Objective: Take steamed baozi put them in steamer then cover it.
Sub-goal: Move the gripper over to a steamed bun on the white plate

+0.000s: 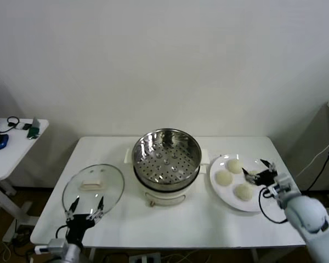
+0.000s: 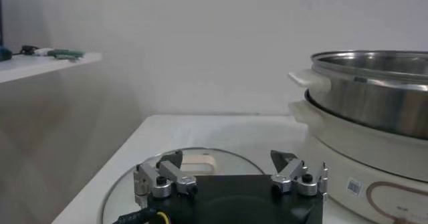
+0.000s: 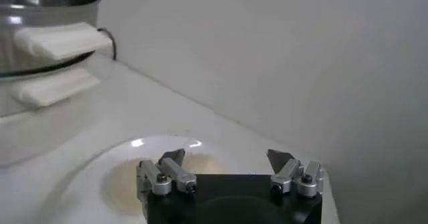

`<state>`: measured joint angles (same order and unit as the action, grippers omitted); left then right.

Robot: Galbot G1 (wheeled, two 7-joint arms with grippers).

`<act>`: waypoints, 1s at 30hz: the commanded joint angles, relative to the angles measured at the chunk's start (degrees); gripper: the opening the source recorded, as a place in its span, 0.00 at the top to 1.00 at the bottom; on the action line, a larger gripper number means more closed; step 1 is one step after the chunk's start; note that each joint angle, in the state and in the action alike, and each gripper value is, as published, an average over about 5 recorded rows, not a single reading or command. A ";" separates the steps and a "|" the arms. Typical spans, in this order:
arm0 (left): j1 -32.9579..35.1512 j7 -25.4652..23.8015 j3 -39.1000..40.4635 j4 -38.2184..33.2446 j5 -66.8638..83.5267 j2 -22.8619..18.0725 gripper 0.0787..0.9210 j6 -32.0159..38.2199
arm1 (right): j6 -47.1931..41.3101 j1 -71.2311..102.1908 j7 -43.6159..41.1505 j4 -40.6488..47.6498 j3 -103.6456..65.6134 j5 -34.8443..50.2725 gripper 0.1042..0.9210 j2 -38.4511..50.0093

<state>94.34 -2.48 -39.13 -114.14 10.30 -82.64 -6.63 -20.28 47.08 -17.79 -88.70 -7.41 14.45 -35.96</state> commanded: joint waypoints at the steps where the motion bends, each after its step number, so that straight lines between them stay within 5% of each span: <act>1: -0.11 -0.11 0.10 0.23 -0.27 -0.08 0.12 0.04 | 8.96 -36.66 -25.73 16.76 34.45 -9.08 0.12 11.13; 7: -0.24 -0.16 0.03 0.75 -0.89 -0.13 0.12 0.14 | 22.76 -59.78 -42.19 28.98 60.01 -9.88 0.12 5.61; 13: -0.08 -0.28 -0.15 0.67 -1.34 -0.12 0.12 0.17 | 27.02 -69.55 -49.66 39.86 72.90 -7.68 0.12 -4.10; 23: 0.83 -0.45 -0.14 0.49 -2.54 -0.37 0.12 1.57 | 24.69 -65.83 -50.69 49.05 73.74 -3.67 0.12 -14.51; 30: 1.21 -0.41 0.36 0.55 -2.66 -0.71 0.12 2.17 | 24.93 -60.72 -47.72 57.82 67.51 -8.28 0.12 -21.36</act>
<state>95.38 -2.92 -38.97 -113.66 7.95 -83.28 -5.03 3.18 -12.20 -62.92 -41.83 58.36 8.36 -49.42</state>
